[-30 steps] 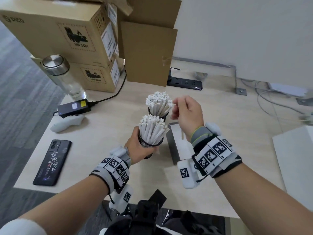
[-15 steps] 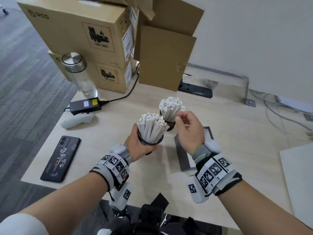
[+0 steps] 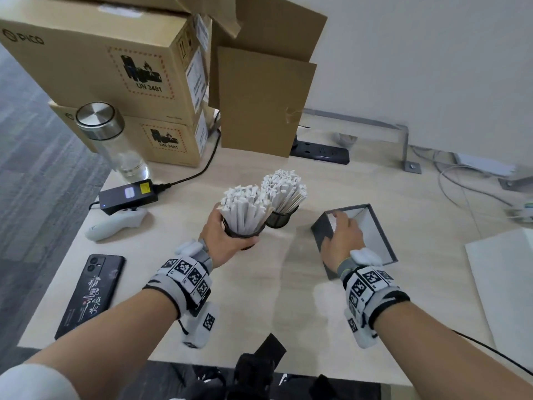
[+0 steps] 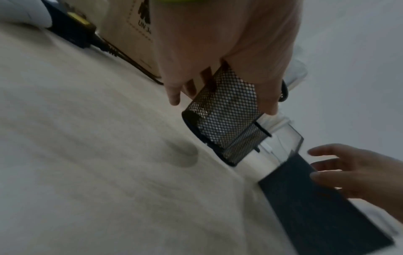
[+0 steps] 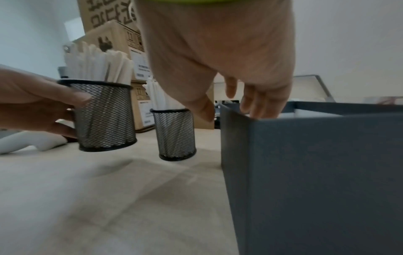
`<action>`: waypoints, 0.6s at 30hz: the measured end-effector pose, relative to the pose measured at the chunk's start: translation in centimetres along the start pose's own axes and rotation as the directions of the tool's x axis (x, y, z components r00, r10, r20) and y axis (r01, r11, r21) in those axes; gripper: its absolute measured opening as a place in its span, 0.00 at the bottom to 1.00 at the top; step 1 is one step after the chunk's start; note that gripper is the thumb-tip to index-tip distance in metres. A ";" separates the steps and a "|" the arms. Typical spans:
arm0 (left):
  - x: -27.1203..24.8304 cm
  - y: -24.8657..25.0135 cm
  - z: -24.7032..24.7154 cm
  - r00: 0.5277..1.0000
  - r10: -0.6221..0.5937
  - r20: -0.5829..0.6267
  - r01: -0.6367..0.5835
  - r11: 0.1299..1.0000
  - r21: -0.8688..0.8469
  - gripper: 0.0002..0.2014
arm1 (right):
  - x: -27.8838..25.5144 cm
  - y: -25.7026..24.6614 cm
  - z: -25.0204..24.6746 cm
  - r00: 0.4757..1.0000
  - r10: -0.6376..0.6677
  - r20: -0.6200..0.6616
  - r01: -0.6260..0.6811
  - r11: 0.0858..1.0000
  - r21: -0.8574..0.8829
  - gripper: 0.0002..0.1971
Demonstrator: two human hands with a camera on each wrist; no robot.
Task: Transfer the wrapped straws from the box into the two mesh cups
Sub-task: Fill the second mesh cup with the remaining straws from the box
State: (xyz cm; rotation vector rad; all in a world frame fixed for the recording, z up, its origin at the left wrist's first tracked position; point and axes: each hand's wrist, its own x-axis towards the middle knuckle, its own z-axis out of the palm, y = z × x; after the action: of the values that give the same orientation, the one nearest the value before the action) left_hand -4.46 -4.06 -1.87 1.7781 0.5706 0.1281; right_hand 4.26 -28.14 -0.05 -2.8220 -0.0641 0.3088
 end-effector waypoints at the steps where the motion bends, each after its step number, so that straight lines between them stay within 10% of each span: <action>1: 0.3 0.0 0.0 1.000 0.004 -0.002 -0.004 1.000 -0.020 0.34 | 0.1 -0.4 0.1 0.993 -0.069 -0.093 0.072 0.997 0.028 0.28; 4: 1.3 -0.6 -0.4 0.999 -0.024 -0.036 0.024 1.000 0.017 0.36 | -0.3 -2.7 0.9 0.962 -0.173 -0.211 0.225 0.939 0.259 0.32; 10: 4.3 -1.2 -0.2 0.985 -0.095 -0.143 0.105 0.993 0.062 0.35 | 2.3 -6.4 4.4 0.991 0.054 0.124 -0.113 0.833 0.541 0.54; 18: 9.6 -0.8 0.9 0.991 -0.010 -0.132 0.023 0.995 0.094 0.30 | 6.7 -8.3 6.6 0.990 0.132 0.052 -0.136 0.786 0.604 0.39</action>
State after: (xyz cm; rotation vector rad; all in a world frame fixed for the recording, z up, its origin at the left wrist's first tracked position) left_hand 3.99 -0.47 -4.81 1.8661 0.6959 0.2111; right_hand 9.26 -17.75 -5.05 -2.1810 0.2042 0.3034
